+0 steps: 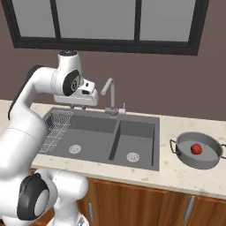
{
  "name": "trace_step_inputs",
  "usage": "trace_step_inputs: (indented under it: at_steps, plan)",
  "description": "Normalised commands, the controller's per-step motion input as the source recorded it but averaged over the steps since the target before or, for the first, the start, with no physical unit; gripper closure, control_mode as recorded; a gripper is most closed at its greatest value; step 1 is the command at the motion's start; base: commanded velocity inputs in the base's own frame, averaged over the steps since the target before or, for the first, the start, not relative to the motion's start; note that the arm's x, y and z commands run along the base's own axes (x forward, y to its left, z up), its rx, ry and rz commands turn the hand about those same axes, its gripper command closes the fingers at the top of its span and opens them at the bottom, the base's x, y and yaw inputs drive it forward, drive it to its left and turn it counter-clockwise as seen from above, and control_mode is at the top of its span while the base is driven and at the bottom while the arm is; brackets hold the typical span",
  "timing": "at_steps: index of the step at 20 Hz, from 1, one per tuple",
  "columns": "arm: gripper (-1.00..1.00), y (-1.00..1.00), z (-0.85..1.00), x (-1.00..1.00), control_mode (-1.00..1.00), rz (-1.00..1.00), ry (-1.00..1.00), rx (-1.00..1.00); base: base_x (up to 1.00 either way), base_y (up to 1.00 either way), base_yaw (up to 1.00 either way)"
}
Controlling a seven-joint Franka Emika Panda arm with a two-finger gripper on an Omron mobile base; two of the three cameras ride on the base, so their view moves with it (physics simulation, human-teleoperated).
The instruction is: Dump the bell pepper from the pot into the sink. Then turn on the water and wash the bell pepper. Then turn off the water and put the bell pepper back in the pot.
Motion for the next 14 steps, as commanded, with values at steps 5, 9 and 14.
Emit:
trace_step_inputs:
  at_steps: [5, 9, 14]
  plan:
    - [-1.00, 0.00, 0.00, 0.00, 1.00, 0.00, 0.00, 0.00, -0.14, 0.00, 0.00]
    - [-1.00, 0.00, 0.00, 0.00, 1.00, 0.00, 0.00, 0.00, -0.56, -0.07, -0.03]
    - [-1.00, 0.00, 0.00, 0.00, 1.00, 0.00, 0.00, 0.00, -0.34, -0.27, -0.05]
